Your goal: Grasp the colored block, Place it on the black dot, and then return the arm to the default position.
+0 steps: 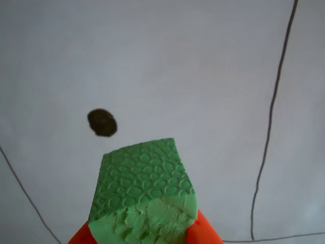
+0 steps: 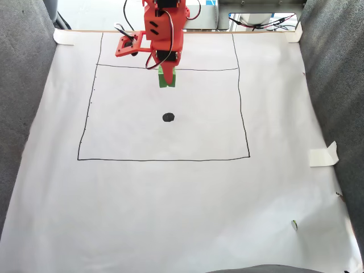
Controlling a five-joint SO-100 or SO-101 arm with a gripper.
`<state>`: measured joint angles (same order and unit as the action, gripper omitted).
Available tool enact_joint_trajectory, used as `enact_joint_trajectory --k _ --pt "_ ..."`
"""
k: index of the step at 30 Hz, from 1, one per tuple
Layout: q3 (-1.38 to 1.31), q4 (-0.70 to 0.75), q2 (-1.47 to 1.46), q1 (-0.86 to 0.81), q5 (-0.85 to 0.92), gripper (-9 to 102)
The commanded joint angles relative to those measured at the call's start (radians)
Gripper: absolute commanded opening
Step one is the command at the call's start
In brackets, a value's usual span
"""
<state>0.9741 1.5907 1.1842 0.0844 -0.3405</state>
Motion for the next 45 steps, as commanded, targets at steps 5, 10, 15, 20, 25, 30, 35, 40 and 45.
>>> enact_joint_trajectory --k 5,10,15,20,25,30,35,40,45 --pt "-0.302 0.127 -0.141 -0.028 -0.069 0" --pt "-0.391 0.138 -0.216 -0.043 -0.072 0" --pt "-0.514 0.179 -0.307 -0.057 -0.063 0" --pt "-0.612 0.212 -0.376 -0.060 -0.051 0" --pt "-0.805 0.310 -0.482 -0.044 -0.040 0" --pt "-0.848 0.322 -0.520 -0.040 -0.038 0" --pt "-0.874 0.344 -0.574 -0.029 -0.035 0" --pt "-0.876 0.341 -0.598 -0.026 -0.038 0" --pt "-0.888 0.330 -0.611 -0.026 -0.044 0"
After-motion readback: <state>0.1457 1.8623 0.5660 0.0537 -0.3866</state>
